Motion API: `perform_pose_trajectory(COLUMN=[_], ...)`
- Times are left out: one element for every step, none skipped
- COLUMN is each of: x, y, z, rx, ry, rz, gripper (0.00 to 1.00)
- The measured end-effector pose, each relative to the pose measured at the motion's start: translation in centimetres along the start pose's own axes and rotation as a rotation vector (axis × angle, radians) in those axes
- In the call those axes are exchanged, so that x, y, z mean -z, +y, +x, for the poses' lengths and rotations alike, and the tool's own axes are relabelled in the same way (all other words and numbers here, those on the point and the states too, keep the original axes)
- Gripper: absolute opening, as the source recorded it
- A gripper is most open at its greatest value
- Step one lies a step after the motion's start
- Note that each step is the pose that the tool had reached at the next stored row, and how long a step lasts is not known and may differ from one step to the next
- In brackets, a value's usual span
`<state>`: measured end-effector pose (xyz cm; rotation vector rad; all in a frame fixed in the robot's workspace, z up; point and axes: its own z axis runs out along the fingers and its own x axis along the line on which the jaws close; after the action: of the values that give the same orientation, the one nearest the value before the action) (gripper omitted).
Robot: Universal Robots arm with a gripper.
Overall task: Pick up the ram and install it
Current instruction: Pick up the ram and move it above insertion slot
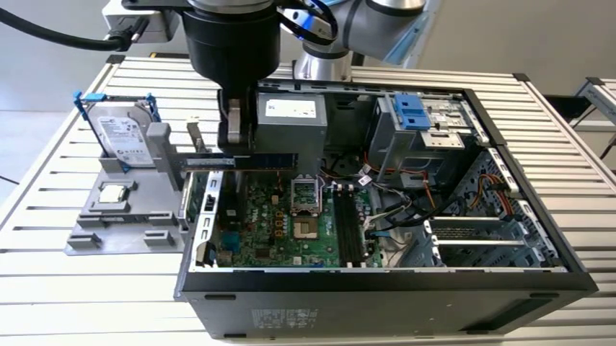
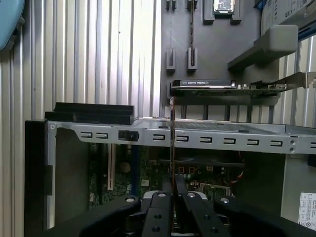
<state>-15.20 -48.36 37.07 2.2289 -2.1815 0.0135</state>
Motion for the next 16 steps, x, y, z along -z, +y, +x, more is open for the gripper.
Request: perform_pose_trajectory(x=[0.00, 0.01, 0.00, 0.00, 0.00, 0.00, 0.01, 0.01, 0.01, 0.01, 0.01, 0.01, 0.01, 0.01, 0.02, 0.01], y=[-0.06, -0.10, -0.16, -0.22, -0.29, -0.37, -0.44, -0.53, -0.62, -0.70, -0.78, -0.87, -0.94, -1.02, -1.26, -1.35], z=[0.00, 0.01, 0.00, 0.00, 0.00, 0.00, 0.01, 0.01, 0.01, 0.01, 0.02, 0.02, 0.02, 0.02, 0.03, 0.03], rx=[0.000, 0.000, 0.000, 0.000, 0.000, 0.000, 0.000, 0.000, 0.000, 0.000, 0.000, 0.000, 0.000, 0.000, 0.000, 0.000], ry=[0.0001, 0.0003, 0.0004, 0.0005, 0.0005, 0.0006, 0.0008, 0.0008, 0.0009, 0.0010, 0.0010, 0.0012, 0.0012, 0.0013, 0.0015, 0.0015], rz=[0.0000, -0.0001, -0.0001, 0.0000, 0.0000, 0.0000, -0.0001, -0.0001, -0.0001, 0.0000, 0.0000, 0.0000, -0.0001, -0.0001, 0.0000, 0.0000], gripper=[0.00, 0.00, 0.00, 0.00, 0.00, 0.00, 0.00, 0.00, 0.00, 0.00, 0.00, 0.00, 0.00, 0.00, 0.00, 0.00])
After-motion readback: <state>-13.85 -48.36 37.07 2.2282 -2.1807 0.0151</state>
